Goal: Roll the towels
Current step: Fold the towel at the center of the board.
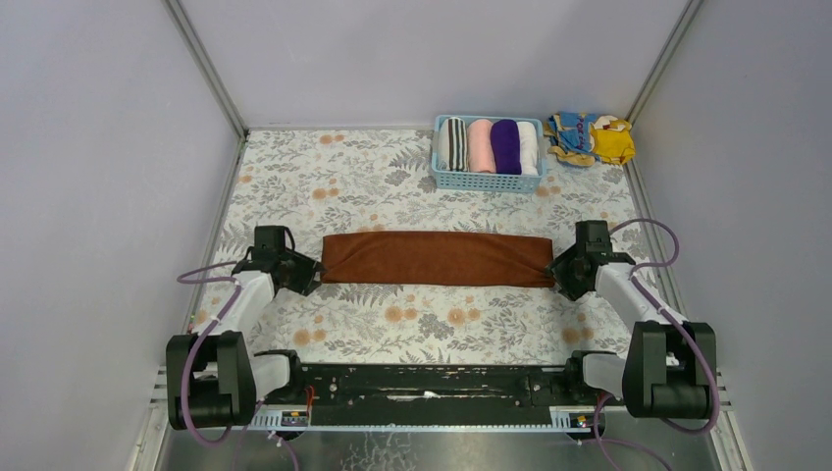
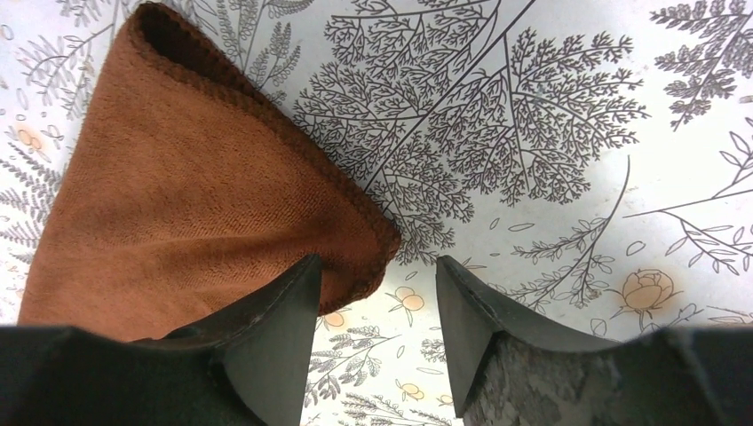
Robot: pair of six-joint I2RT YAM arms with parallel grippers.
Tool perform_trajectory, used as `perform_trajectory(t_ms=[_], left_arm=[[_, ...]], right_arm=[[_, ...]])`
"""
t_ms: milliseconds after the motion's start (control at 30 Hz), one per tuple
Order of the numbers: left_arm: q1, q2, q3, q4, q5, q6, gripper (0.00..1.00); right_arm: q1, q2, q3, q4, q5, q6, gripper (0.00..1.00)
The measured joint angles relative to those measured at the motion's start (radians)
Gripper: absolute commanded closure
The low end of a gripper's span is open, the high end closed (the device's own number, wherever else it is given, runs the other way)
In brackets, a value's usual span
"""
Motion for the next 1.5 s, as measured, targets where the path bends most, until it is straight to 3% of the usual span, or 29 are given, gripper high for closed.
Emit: perform_trajectory(t_ms=[333, 833, 1267, 1500], left_arm=[[0.000, -0.011, 0.000, 0.000, -0.011, 0.012, 0.64], [0.000, -0.011, -0.006, 0.001, -0.013, 0.014, 0.63], [0.000, -0.004, -0.009, 0.001, -0.013, 0.007, 0.55], [0.000, -0.002, -0.009, 0.001, -0.013, -0.009, 0.55]], right_arm=[[0.000, -0.018, -0.029, 0.013, -0.004, 0.001, 0.62], [0.000, -0.040, -0.085, 0.059, -0.006, 0.047, 0.69], [0.000, -0.061, -0.100, 0.084, 0.022, 0.062, 1.00], [0.000, -0.074, -0.102, 0.103, 0.019, 0.057, 1.00]])
